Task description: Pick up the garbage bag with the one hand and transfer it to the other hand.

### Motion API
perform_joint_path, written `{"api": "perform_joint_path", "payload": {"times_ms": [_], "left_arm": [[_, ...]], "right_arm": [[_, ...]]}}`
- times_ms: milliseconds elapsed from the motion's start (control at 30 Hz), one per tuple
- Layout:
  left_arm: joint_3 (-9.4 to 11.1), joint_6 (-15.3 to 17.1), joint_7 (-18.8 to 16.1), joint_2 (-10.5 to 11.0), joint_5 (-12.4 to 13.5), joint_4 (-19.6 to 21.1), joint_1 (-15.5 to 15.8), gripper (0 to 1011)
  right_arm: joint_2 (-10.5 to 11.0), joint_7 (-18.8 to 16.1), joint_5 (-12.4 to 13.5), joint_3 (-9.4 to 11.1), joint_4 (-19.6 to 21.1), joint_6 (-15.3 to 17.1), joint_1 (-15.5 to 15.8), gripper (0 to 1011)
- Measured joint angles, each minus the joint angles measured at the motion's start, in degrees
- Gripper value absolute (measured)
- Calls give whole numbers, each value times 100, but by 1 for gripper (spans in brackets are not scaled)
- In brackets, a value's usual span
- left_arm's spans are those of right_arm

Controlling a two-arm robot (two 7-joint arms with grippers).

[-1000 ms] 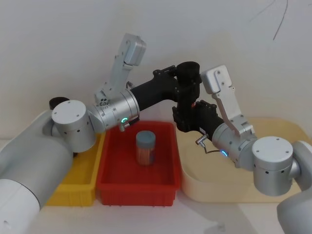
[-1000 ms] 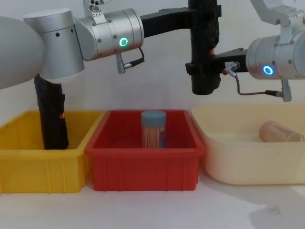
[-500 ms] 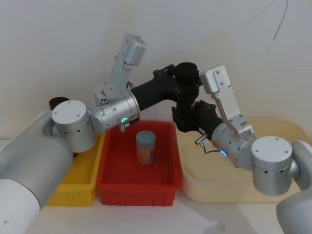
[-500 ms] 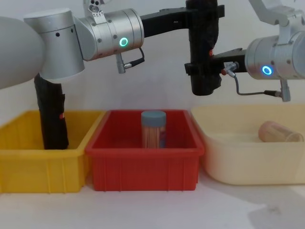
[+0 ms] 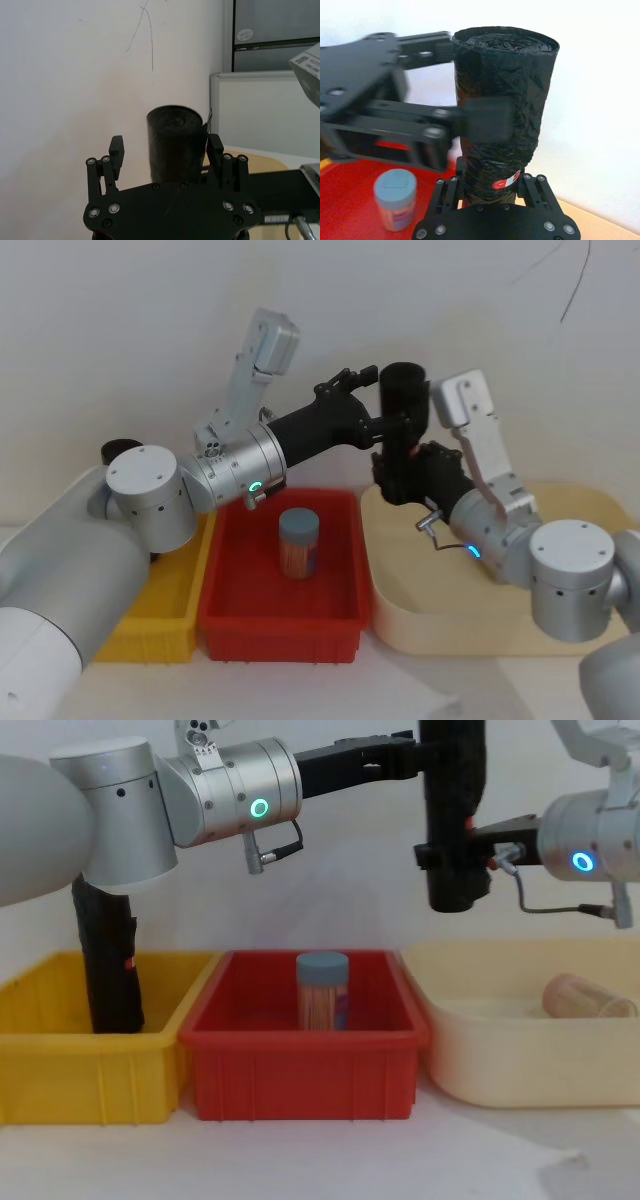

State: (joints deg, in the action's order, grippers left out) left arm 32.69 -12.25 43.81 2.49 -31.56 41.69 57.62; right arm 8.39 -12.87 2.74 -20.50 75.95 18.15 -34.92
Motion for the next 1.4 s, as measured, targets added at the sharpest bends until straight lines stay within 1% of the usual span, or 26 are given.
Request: {"api": "perform_joint_path", "payload": {"times_ms": [167, 200, 300, 433, 500, 567, 600, 633, 667, 767, 800, 833, 867, 900, 967, 1033, 1200, 1400], "left_arm": [[0, 0, 0, 0, 0, 0, 0, 1001], [0, 0, 0, 0, 0, 0, 0, 1001], [0, 0, 0, 0, 0, 0, 0, 1001], [0, 0, 0, 0, 0, 0, 0, 1001], [0, 0, 0, 0, 0, 0, 0, 1001], [0, 0, 0, 0, 0, 0, 0, 1001], [0, 0, 0, 0, 0, 0, 0, 1001], [0, 0, 0, 0, 0, 0, 0, 1001], [0, 0, 0, 0, 0, 0, 0, 1001], [0, 0, 0, 0, 0, 0, 0, 1001], [0, 0, 0, 0, 0, 0, 0, 1001], [0, 0, 0, 0, 0, 0, 0, 1001], [0, 0, 0, 0, 0, 0, 0, 1001], [0, 0, 0, 0, 0, -1, 0, 1001], [0, 0, 0, 0, 0, 0, 0, 1001], [0, 0, 0, 0, 0, 0, 0, 1001], [0, 0, 0, 0, 0, 0, 0, 1001], [0, 0, 0, 0, 0, -1, 0, 1001]], "right_arm": [[46, 187, -21, 176, 100, 48, 83, 531], [62, 242, -27, 238, 138, 65, 112, 531], [85, 336, -39, 321, 187, 92, 149, 531], [132, 524, -64, 528, 286, 138, 226, 538], [148, 595, -72, 593, 315, 150, 249, 579], [173, 689, -86, 702, 359, 170, 286, 654], [178, 721, -90, 723, 368, 176, 292, 666], [194, 782, -98, 802, 397, 185, 314, 720], [194, 782, -98, 802, 397, 185, 314, 720], [228, 912, -115, 948, 436, 209, 349, 797], [241, 971, -122, 1014, 453, 217, 362, 847], [249, 996, -125, 1048, 461, 220, 370, 885], [256, 1016, -128, 1079, 467, 223, 376, 894], [268, 1060, -132, 1131, 483, 228, 389, 932], [276, 1098, -136, 1174, 495, 232, 399, 977], [289, 1144, -142, 1237, 512, 241, 413, 1001], [309, 1226, -153, 1337, 541, 252, 437, 1001], [324, 1277, -158, 1400, 560, 259, 452, 1001]]}}
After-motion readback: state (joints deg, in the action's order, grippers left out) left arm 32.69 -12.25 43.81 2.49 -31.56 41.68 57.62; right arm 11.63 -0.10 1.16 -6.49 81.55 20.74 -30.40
